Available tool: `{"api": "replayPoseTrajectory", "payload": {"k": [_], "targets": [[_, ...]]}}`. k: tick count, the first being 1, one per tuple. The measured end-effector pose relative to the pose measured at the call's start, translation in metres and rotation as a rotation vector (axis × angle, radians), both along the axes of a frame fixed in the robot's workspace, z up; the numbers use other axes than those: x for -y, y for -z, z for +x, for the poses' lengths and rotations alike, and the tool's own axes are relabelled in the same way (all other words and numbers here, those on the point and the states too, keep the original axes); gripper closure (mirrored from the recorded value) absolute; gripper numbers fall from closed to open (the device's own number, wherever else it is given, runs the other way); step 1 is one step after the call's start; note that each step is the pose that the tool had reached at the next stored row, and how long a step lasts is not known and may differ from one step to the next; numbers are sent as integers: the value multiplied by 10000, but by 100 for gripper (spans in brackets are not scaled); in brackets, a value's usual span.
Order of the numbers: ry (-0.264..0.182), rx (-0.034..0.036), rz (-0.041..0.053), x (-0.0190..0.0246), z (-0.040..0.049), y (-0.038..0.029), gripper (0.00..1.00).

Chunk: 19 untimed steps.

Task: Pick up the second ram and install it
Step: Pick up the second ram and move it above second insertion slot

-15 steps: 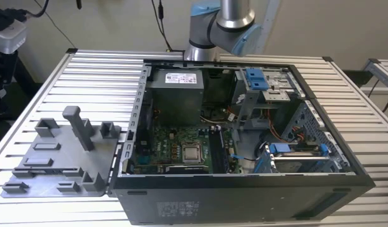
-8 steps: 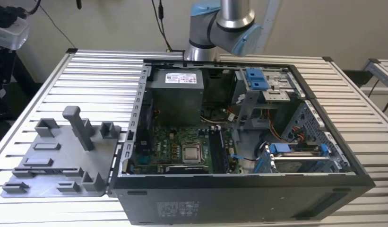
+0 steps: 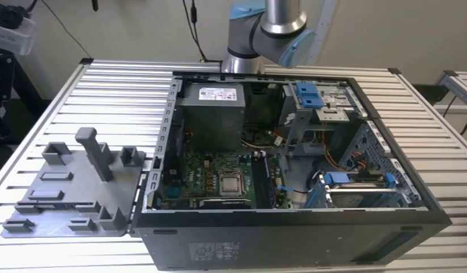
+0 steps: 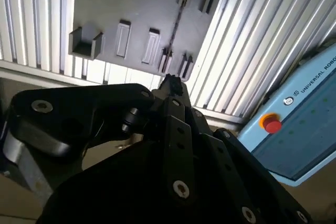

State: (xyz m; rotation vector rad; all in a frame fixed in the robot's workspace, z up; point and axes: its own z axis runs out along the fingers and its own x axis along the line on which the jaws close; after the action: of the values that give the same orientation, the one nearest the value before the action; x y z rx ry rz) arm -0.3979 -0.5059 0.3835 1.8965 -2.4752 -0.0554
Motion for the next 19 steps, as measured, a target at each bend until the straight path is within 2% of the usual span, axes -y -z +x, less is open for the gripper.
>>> {"api": "replayPoseTrajectory", "payload": {"k": [5, 8, 19], "targets": [[-888, -1, 0, 0, 0, 6, 89], [-1228, 1, 1, -1, 3, 9, 89], [-1557, 1, 1, -1, 52, 16, 89]]}}
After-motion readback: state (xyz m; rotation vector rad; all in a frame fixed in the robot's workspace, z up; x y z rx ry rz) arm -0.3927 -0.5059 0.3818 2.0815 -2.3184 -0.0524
